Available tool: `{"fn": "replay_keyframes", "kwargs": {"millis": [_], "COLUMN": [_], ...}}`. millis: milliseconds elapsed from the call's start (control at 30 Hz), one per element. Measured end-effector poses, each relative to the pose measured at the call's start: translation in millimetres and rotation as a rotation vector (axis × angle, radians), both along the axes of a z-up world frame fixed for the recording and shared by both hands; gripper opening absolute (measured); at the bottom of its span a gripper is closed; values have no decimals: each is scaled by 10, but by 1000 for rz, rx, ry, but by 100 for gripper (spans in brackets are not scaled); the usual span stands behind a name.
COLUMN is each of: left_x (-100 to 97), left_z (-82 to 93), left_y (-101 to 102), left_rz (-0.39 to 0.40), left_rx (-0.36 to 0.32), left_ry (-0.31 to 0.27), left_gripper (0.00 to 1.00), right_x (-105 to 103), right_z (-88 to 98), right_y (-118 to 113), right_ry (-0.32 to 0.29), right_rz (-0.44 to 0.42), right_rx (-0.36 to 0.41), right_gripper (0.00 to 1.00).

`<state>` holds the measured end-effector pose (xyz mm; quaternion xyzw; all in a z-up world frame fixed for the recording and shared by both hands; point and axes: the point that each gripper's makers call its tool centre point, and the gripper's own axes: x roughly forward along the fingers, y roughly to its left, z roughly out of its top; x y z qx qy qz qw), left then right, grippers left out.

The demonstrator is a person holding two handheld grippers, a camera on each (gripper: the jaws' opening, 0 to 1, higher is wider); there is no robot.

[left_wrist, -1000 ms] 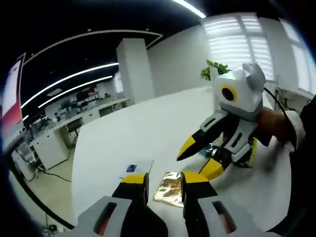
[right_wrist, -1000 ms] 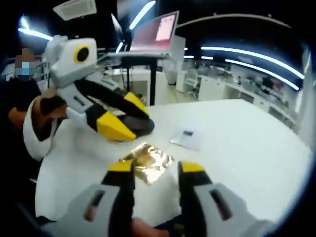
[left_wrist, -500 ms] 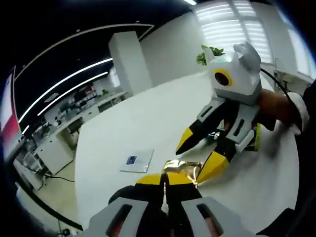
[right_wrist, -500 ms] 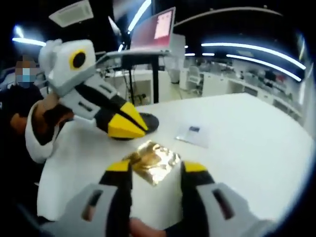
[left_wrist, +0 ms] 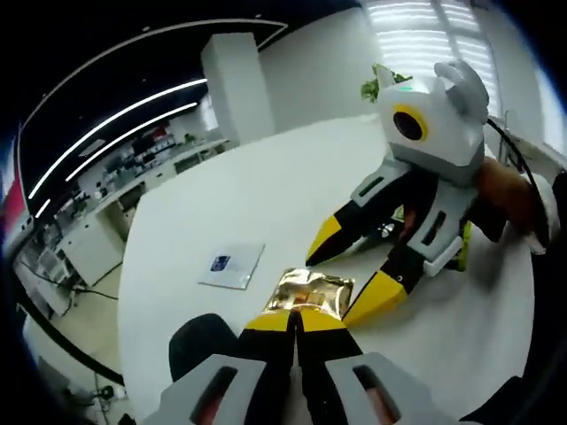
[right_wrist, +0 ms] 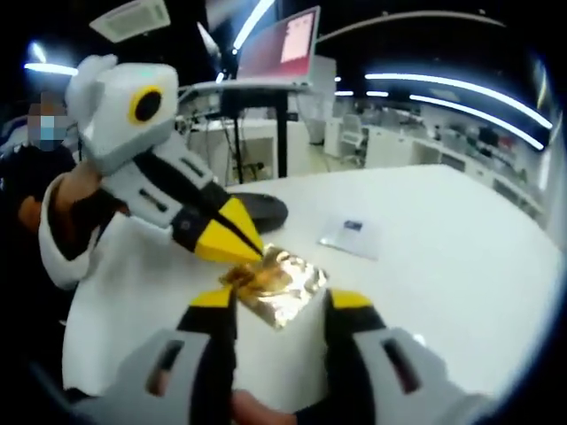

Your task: Arrange the skincare products in the storage area until every visible bottle or jar stands upright without overlapping.

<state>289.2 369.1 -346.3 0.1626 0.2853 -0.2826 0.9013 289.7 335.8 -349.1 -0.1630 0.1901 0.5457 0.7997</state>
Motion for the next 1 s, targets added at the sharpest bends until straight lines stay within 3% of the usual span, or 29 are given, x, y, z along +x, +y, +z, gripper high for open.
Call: {"fn": "replay_keyframes", "kwargs": {"millis": [100, 167, 400, 633, 900, 1000], "left_x": [-79, -110, -103, -126, -128, -129], "left_z": [-80, -56, -62, -72, -79, -82], "left_y": [-18, -33, -48, -73, -100, -101], "left_rz": [-5, 1, -14, -12, 3, 2], "left_rx": [20, -6, -9, -35, -51, -63], "left_ry": [30, 39, 32, 35, 36, 36], "left_gripper": [0, 0, 0, 0, 0, 0], "right_x": [-23, -45, -48, -31, 27, 48], "right_z": [-1, -12, 50, 78, 201, 244], "right_y": [14, 29, 64, 44, 7, -21], "right_ry": [4, 11, 10, 0, -47, -68], "right_rz": [7, 12, 23, 12, -10, -23], "right_rx": [4, 5, 46, 62, 97, 110], "right_gripper": [39, 39, 40, 35, 21, 11]}}
